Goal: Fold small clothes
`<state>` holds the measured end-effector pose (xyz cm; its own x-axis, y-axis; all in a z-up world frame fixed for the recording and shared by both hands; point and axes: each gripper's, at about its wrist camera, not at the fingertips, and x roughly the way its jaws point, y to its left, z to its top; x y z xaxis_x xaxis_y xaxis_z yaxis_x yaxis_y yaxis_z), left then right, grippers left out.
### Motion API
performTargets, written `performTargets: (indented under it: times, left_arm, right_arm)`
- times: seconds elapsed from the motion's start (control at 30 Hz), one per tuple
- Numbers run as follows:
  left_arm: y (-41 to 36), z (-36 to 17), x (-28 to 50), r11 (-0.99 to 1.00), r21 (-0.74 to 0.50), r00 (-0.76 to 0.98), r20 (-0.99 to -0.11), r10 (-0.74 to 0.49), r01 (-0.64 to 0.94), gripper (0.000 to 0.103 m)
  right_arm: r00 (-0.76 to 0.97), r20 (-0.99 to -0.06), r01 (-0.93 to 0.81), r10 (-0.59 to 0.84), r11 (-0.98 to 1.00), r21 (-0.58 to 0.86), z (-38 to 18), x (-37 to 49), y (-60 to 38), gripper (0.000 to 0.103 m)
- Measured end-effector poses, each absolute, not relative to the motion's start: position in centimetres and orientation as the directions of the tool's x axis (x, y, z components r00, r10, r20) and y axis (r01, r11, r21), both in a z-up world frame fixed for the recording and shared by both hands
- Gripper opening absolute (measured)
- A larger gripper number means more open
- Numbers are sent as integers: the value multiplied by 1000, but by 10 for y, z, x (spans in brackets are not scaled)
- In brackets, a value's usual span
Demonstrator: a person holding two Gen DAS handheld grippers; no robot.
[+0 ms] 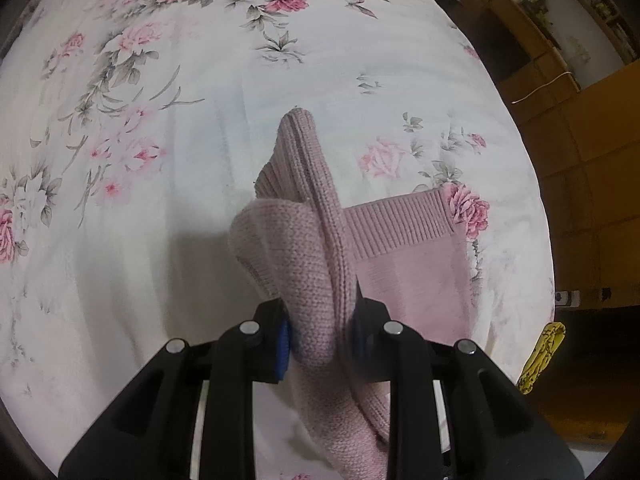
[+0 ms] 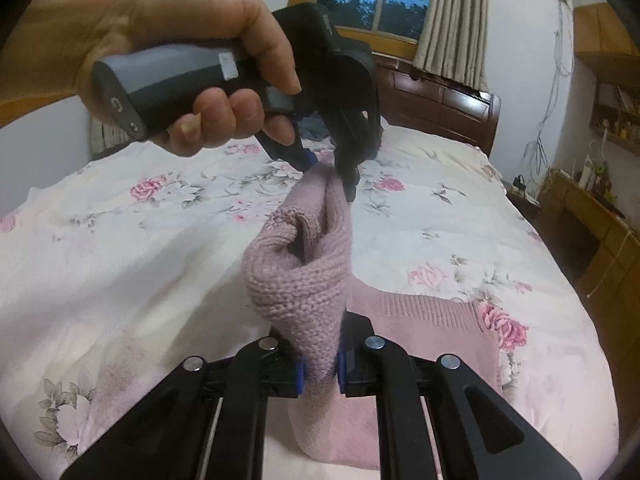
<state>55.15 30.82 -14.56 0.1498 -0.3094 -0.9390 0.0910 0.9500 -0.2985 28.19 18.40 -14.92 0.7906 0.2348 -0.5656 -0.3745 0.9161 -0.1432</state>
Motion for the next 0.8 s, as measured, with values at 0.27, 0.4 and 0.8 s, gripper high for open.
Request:
performTargets:
  times: [0.27,0.4,0.8]
  left_arm:
    - [270,-140,554,957,-272,162,-944,-286,105,23]
    - [250,-140,554,960,-257,174,-946,-274,114,23]
    - [203,-153,551,968,-215,197,-951,-237,129,23]
  right_arm:
    - [793,-567,-342,220,932,-116,-145,280,156,11]
    - [794,-567,-325,218,941,-95,-143,280,144,11]
    - [784,-586,-274,206,961,-29,-156,281,103,11]
